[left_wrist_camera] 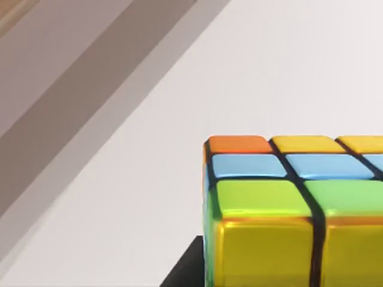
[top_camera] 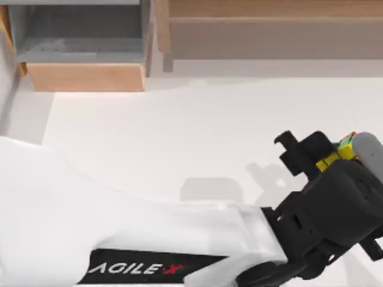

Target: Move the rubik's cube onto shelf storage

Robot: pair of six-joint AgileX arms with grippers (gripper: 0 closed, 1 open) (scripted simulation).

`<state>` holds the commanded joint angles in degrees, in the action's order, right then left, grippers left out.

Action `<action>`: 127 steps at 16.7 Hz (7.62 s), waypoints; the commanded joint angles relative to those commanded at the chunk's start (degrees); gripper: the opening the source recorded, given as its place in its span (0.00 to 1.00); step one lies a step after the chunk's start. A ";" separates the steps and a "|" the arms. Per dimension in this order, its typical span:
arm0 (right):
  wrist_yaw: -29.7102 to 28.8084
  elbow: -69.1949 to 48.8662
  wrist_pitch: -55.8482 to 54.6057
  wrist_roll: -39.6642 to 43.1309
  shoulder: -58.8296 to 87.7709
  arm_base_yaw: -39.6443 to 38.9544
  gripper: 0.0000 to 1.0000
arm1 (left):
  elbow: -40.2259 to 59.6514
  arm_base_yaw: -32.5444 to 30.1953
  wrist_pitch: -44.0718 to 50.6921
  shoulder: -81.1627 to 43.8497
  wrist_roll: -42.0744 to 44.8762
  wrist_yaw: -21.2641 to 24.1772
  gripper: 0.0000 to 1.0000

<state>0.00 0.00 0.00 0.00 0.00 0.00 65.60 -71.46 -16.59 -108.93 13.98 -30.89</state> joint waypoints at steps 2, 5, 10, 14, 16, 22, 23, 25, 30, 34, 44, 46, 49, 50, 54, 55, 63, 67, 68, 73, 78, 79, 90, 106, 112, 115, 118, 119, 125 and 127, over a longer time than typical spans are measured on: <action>0.00 0.00 0.00 0.00 0.00 0.00 1.00 | 1.47 -1.52 -8.33 -0.44 -2.31 -1.99 0.00; 0.00 0.00 0.00 0.00 0.00 0.00 1.00 | 5.45 -1.01 -19.67 -1.63 -5.77 -4.80 0.00; 0.00 0.00 0.00 0.00 0.00 0.00 1.00 | 13.77 5.81 -33.47 -6.09 -9.42 -9.05 0.00; 0.00 0.00 0.00 0.00 0.00 0.00 1.00 | 18.79 13.17 -39.63 -12.35 -9.62 -11.76 0.00; 0.00 0.00 0.00 0.00 0.00 0.00 1.00 | 20.22 16.43 -41.37 -16.01 -8.92 -12.84 0.00; 0.00 0.00 0.00 0.00 0.00 0.00 1.00 | 21.08 21.79 -43.41 -25.20 -5.72 -14.91 0.00; 0.00 0.00 0.00 0.00 0.00 0.00 1.00 | 20.94 22.06 -43.41 -25.73 -5.42 -14.98 0.00; 0.00 0.00 0.00 0.00 0.00 0.00 1.00 | 20.83 22.25 -43.42 -26.13 -5.20 -15.04 0.00; 0.00 0.00 0.00 0.00 0.00 0.00 1.00 | 20.83 21.98 -43.39 -26.06 -5.13 -15.05 0.00; 0.00 0.00 0.00 0.00 0.00 0.00 1.00 | 24.51 23.08 -41.05 -28.49 -5.27 -14.32 0.00; 0.00 0.00 0.00 0.00 0.00 0.00 1.00 | 41.71 27.07 -32.05 -36.13 -6.76 -9.86 0.00; 0.00 0.00 0.00 0.00 0.00 0.00 1.00 | 46.05 27.89 -29.84 -37.81 -7.03 -9.05 0.00; 0.00 0.00 0.00 0.00 0.00 0.00 1.00 | 50.36 29.53 -26.61 -40.15 -7.37 -7.68 0.00; 0.00 0.00 0.00 0.00 0.00 0.00 1.00 | 50.65 29.76 -26.32 -40.42 -7.37 -7.56 0.00; 0.00 0.00 0.00 0.00 0.00 0.00 1.00 | 50.65 29.76 -26.32 -40.42 -7.37 -7.56 0.00; 0.00 0.00 0.00 0.00 0.00 0.00 1.00 | 50.65 29.76 -26.32 -40.42 -7.37 -7.56 0.08; 0.00 0.00 0.00 0.00 0.00 0.00 1.00 | 50.65 29.76 -26.32 -40.42 -7.37 -7.56 0.68; 0.00 0.00 0.00 0.00 0.00 0.00 1.00 | 50.65 29.76 -26.32 -40.42 -7.37 -7.56 0.98; 0.00 0.00 0.00 0.00 0.00 0.00 1.00 | 50.65 29.76 -26.32 -40.42 -7.37 -7.56 1.00; 0.00 0.00 0.00 0.00 0.00 0.00 1.00 | 50.65 29.76 -26.32 -40.42 -7.37 -7.56 1.00; 0.00 0.00 0.00 0.00 0.00 0.00 1.00 | 50.40 29.30 -26.45 -39.98 -6.88 -7.23 1.00; 0.00 0.00 0.00 0.00 0.00 0.00 1.00 | 49.97 28.78 -26.69 -39.15 -5.89 -6.57 1.00; 0.00 0.00 0.00 0.00 0.00 0.00 1.00 | 34.77 38.77 -36.83 -9.16 33.90 16.68 1.00; 0.00 0.00 0.00 0.00 0.00 0.00 1.00 | -17.09 105.13 -66.19 6.55 77.61 61.81 1.00; 0.00 0.00 0.00 0.00 0.00 0.00 1.00 | -36.98 113.13 -71.28 -2.36 77.79 72.19 1.00; 0.00 0.00 0.00 0.00 0.00 0.00 1.00 | -40.51 112.67 -71.68 -5.15 77.18 74.50 1.00; 0.00 0.00 0.00 0.00 0.00 0.00 1.00 | -40.54 112.66 -71.68 -5.18 77.17 74.52 1.00; 0.00 0.00 0.00 0.00 0.00 0.00 1.00 | -40.54 112.66 -71.68 -5.18 77.17 74.52 1.00; 0.00 0.00 0.00 0.00 0.00 0.00 1.00 | -36.75 109.75 -69.45 -6.65 77.11 71.63 1.00; 0.00 0.00 0.00 0.00 0.00 0.00 1.00 | -36.06 109.21 -69.06 -6.94 77.10 71.09 1.00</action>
<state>0.00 0.00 0.00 0.00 0.00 0.00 29.55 37.75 -85.65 -115.87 91.08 40.20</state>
